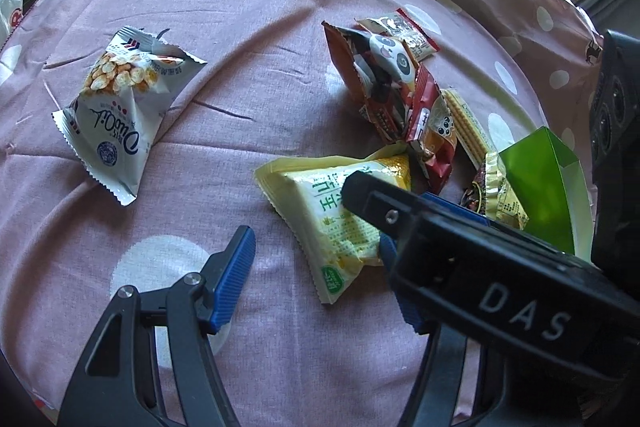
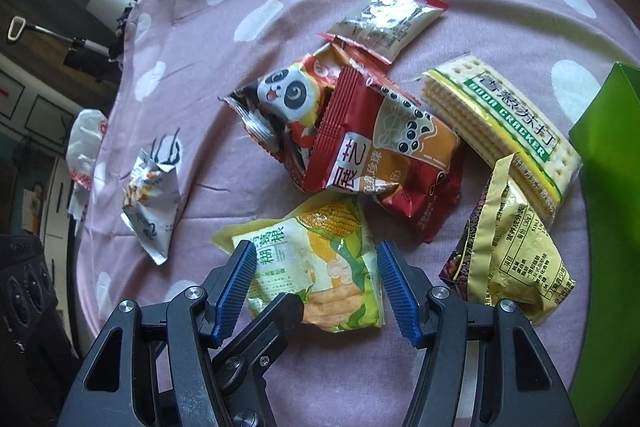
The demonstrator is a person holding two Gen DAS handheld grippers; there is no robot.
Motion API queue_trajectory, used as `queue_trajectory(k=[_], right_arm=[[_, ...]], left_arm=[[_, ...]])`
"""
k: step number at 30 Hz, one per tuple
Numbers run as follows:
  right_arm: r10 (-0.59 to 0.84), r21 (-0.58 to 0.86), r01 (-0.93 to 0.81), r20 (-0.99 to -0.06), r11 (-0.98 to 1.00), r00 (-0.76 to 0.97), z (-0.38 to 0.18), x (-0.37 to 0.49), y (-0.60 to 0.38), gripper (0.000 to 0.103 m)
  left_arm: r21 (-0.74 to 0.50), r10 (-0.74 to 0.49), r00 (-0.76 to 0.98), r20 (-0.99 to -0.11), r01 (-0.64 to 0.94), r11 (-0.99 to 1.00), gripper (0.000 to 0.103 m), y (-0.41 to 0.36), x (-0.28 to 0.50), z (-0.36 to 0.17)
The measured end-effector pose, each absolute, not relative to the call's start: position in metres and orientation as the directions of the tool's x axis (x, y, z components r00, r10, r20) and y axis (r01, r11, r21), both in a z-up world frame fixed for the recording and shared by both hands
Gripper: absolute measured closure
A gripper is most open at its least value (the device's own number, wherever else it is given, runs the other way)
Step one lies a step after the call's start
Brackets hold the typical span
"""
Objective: Organize snacks
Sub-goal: 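Lower the right gripper onto the yellow-green corn snack bag and close, then carry the corn snack bag into the green box and open the right gripper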
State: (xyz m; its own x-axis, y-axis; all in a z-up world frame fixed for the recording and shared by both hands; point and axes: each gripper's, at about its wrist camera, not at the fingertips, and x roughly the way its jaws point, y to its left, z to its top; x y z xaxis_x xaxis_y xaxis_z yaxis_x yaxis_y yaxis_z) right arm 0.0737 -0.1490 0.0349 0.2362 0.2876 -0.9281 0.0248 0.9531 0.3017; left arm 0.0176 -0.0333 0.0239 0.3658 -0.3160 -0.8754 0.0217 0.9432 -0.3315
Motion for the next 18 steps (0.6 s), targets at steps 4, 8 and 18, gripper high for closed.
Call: queue_trajectory(k=[4,8,18], right_arm=[[0.328,0.342,0.03,-0.92,0.939,0.213,0.028,0.076,-0.15,0.03],[0.381,0.394,0.019,-0.898,0.919,0.221,0.028,0.073,-0.153,0.032],[0.458,0.487,0.029,-0.838,0.873,0.295,0.055,0.05,-0.166,0.049]], left_arm=[[-0.344,-0.339,0.374,-0.863,0.056,0.937,0.04,-0.039,0.02,0.022],[-0.39,-0.397,0.376,-0.837,0.099,0.915,0.052,-0.043,0.019,0.022],[-0.338,-0.382,0.497,-0.779,0.179,0.924,0.058,-0.054,-0.005,0.056]])
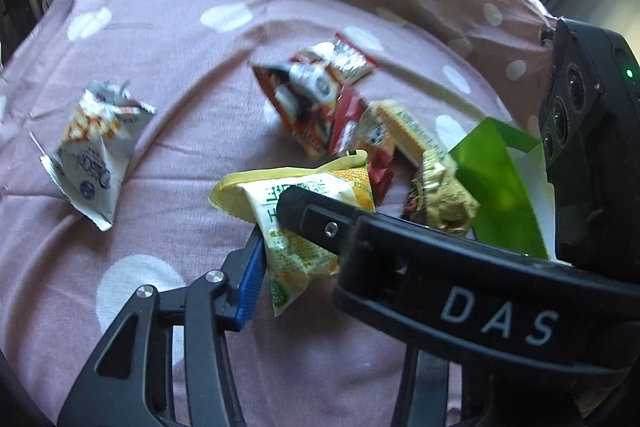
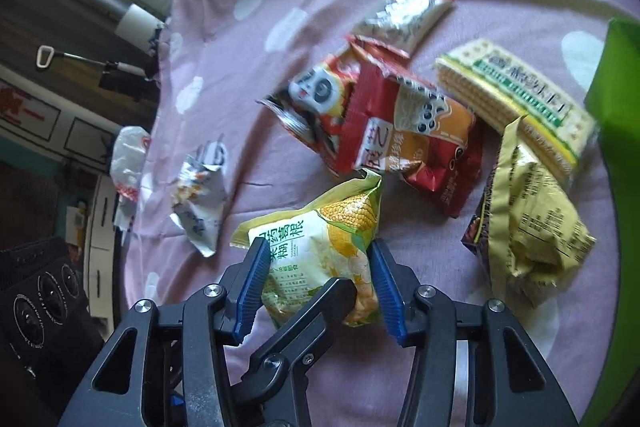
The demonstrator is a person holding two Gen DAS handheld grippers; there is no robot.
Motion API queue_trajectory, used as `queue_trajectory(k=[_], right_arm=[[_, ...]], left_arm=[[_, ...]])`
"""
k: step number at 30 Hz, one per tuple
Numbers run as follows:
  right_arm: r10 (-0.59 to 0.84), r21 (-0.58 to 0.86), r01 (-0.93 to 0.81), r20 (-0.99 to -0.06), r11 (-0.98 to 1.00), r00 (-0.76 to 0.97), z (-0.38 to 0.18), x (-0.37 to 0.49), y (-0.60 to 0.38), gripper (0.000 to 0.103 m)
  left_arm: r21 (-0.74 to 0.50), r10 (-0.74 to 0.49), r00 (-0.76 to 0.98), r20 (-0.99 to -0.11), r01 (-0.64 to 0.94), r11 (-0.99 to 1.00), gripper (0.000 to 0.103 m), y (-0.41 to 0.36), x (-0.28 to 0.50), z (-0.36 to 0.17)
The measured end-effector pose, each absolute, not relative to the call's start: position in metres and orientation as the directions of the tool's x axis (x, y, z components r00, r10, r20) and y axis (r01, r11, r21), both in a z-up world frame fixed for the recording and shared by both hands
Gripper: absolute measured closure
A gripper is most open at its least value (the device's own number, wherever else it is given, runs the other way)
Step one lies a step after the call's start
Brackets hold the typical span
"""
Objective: Organize snacks
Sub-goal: 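Carry the corn snack bag into the green box and open the right gripper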
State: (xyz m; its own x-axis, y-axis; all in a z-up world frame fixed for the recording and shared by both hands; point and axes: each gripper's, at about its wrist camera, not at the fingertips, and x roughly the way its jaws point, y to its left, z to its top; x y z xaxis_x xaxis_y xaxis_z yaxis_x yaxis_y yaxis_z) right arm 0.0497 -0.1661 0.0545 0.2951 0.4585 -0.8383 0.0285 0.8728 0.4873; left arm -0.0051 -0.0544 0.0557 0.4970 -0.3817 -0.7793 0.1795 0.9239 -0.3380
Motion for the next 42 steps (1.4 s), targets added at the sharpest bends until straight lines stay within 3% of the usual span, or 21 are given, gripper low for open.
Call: queue_trajectory(k=[10,17,32,42], right_arm=[[0.41,0.476,-0.022,-0.734,0.879,0.542,0.137,0.009,-0.202,0.049],[0.329,0.499,0.072,-0.666,0.864,0.67,0.167,-0.015,-0.26,0.049],[0.123,0.513,0.343,-0.674,0.787,0.728,0.162,-0.053,-0.357,0.052],[0.092,0.515,0.416,-0.703,0.749,0.705,0.148,-0.061,-0.38,0.053]], left_arm=[[-0.29,-0.451,0.67,-0.589,0.346,0.892,0.058,-0.084,-0.043,0.12],[-0.222,-0.534,0.648,-0.543,0.503,0.835,0.058,-0.151,-0.05,0.147],[-0.226,-0.655,0.476,-0.588,0.68,0.697,0.058,-0.254,-0.043,0.132],[-0.243,-0.667,0.413,-0.62,0.707,0.664,0.058,-0.277,-0.038,0.119]])
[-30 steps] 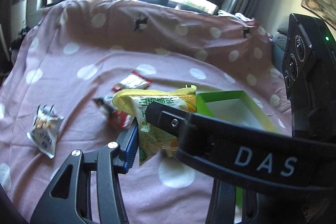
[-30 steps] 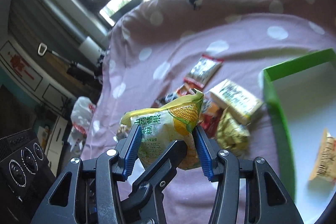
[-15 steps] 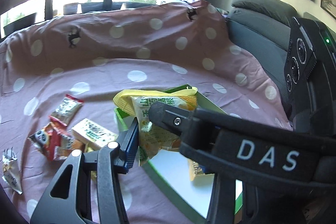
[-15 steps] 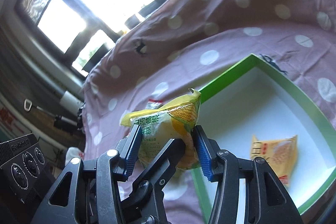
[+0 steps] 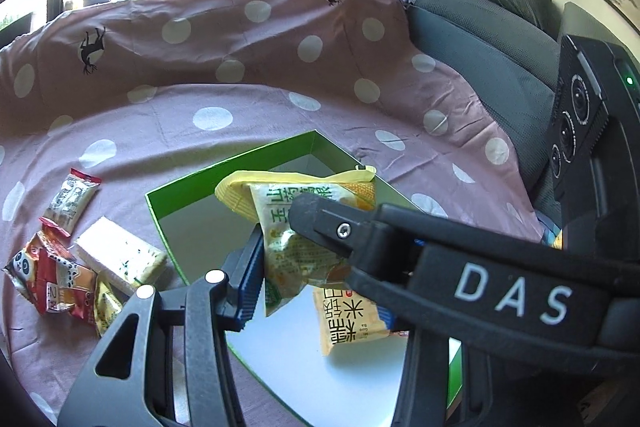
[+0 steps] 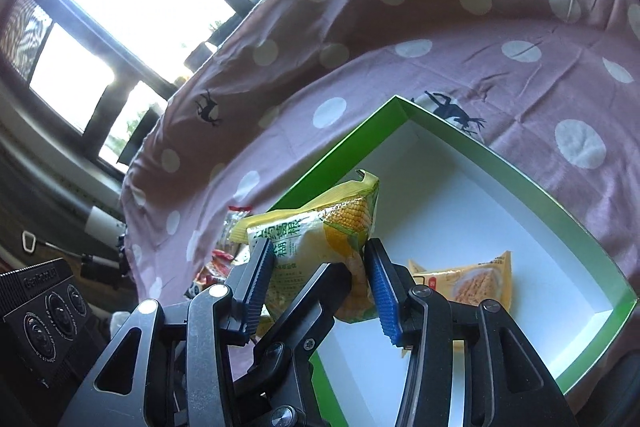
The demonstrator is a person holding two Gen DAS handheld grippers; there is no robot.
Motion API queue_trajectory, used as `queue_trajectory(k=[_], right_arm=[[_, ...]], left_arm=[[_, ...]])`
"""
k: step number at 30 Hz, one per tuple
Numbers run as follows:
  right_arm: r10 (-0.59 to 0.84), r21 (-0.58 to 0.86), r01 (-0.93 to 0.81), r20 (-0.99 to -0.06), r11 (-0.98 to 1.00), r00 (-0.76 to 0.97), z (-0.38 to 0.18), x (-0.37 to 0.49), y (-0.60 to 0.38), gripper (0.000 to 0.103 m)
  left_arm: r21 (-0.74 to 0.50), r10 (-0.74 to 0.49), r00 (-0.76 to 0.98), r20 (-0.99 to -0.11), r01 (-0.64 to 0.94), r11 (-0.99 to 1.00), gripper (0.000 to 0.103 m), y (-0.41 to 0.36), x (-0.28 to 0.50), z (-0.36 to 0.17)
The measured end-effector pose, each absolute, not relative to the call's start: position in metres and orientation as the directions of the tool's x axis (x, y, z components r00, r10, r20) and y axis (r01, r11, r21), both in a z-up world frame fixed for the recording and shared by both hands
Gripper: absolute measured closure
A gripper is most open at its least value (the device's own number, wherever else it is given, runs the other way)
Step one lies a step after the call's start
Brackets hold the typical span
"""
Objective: Organize snacks
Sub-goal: 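Carry the corn snack bag into the green box and open the right gripper, then withdraw the right tool from the box toward the gold wrapped bag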
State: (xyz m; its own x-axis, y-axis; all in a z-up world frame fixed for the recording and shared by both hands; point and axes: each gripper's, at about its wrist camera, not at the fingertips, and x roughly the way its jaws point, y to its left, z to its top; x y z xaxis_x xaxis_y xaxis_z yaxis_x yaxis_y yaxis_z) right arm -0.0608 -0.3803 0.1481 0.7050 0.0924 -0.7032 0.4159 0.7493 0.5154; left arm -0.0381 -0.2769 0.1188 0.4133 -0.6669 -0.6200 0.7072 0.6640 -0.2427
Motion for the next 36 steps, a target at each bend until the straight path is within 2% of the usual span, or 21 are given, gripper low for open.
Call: queue_trajectory(k=[22,36], right_arm=[[0.048,0.469,0.515,-0.771,0.718,0.635,0.129,-0.062,-0.399,0.06],[-0.017,0.396,0.554,-0.803,0.732,0.596,0.127,-0.057,-0.397,0.076]], left_arm=[[-0.273,-0.653,0.34,-0.677,0.707,0.652,0.057,-0.297,-0.031,0.098],[-0.253,-0.62,0.358,-0.699,0.686,0.682,0.055,-0.292,-0.033,0.091]])
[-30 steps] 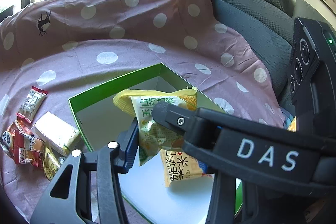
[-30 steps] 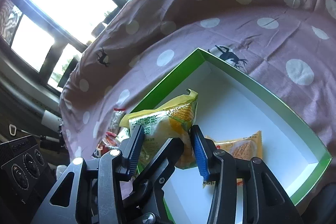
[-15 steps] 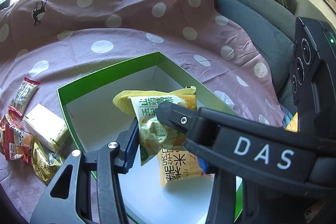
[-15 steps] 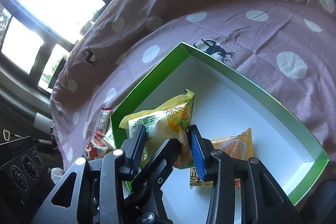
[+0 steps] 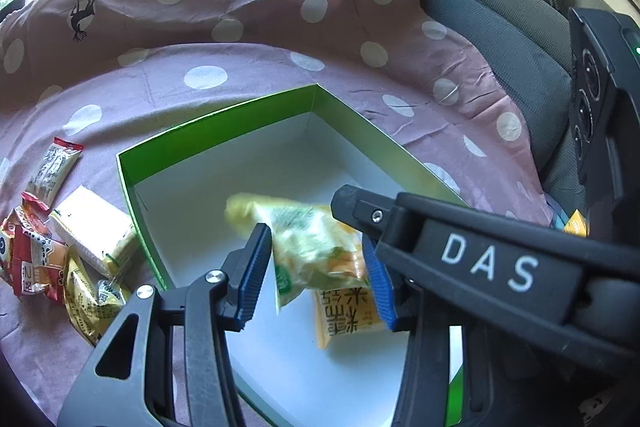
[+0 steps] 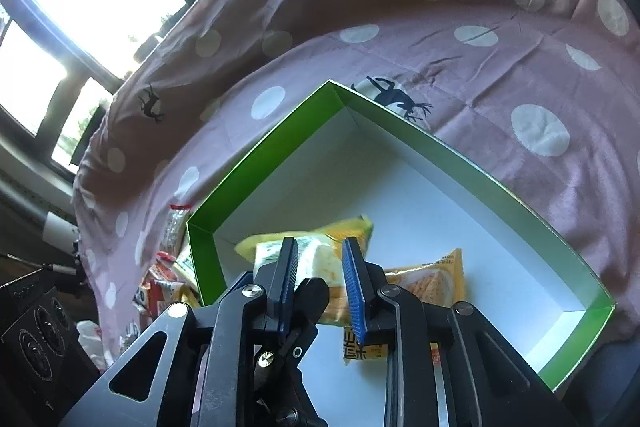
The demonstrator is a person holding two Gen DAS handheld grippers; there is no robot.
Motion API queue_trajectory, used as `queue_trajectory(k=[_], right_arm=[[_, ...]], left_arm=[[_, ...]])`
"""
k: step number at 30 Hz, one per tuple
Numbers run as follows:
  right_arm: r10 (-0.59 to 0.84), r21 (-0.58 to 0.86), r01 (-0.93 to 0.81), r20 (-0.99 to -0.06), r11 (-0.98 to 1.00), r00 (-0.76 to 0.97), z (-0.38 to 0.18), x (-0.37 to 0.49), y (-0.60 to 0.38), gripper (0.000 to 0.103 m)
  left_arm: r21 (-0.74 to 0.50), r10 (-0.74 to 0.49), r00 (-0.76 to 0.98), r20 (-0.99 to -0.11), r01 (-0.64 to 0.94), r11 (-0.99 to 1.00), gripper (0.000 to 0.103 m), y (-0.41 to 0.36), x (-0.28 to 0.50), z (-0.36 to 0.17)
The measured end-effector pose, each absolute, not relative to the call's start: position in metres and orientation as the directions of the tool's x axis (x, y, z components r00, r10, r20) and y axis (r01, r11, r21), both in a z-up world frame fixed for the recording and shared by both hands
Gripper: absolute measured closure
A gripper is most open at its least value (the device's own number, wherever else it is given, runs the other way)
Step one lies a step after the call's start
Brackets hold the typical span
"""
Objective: Organize snacks
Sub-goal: 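Withdraw the right tool from the box toward the gold wrapped bag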
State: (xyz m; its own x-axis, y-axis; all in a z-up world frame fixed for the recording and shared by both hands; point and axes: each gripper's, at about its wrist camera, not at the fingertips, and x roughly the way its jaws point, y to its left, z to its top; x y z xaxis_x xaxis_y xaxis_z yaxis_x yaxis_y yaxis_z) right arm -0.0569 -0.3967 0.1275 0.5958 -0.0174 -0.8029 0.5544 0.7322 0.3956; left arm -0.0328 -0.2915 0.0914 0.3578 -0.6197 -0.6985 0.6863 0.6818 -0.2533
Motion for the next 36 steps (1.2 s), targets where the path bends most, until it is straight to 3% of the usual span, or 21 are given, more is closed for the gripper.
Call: queue_trajectory(k=[5,9,12,14,17,22,26,30,36], right_arm=[[-0.048,0.406,0.556,-0.775,0.725,0.63,0.135,-0.06,-0.394,0.076],[-0.083,0.427,0.548,-0.731,0.719,0.678,0.147,-0.063,-0.392,0.076],[-0.101,0.421,0.538,-0.712,0.73,0.694,0.153,-0.061,-0.385,0.063],[-0.092,0.424,0.518,-0.701,0.742,0.707,0.156,-0.058,-0.378,0.047],[-0.062,0.44,0.47,-0.676,0.765,0.734,0.16,-0.053,-0.364,0.032],[-0.047,0.41,0.407,-0.655,0.817,0.754,0.166,-0.04,-0.328,0.016],[-0.008,0.369,0.351,-0.679,0.861,0.734,0.161,-0.024,-0.295,0.016],[0.025,0.298,0.285,-0.731,0.911,0.682,0.147,-0.005,-0.258,0.016],[0.015,0.226,0.279,-0.801,0.933,0.598,0.122,0.015,-0.227,0.016]], left_arm=[[-0.254,-0.619,0.396,-0.678,0.664,0.703,0.049,-0.276,-0.033,0.101],[-0.278,-0.625,0.45,-0.639,0.622,0.732,0.032,-0.243,-0.03,0.112],[-0.284,-0.6,0.506,-0.62,0.568,0.772,0.024,-0.213,-0.026,0.12],[-0.269,-0.561,0.545,-0.623,0.524,0.808,0.021,-0.192,-0.023,0.126],[-0.257,-0.492,0.601,-0.63,0.436,0.862,0.014,-0.158,-0.017,0.132],[-0.225,-0.33,0.696,-0.637,0.241,0.944,0.006,-0.091,-0.015,0.122],[-0.205,-0.18,0.708,-0.683,0.051,0.977,0.006,-0.042,0.0,0.101],[-0.229,-0.115,0.692,-0.712,-0.074,0.971,0.006,-0.007,0.014,0.092],[-0.243,-0.089,0.665,-0.742,-0.143,0.96,0.006,0.023,0.017,0.085]])
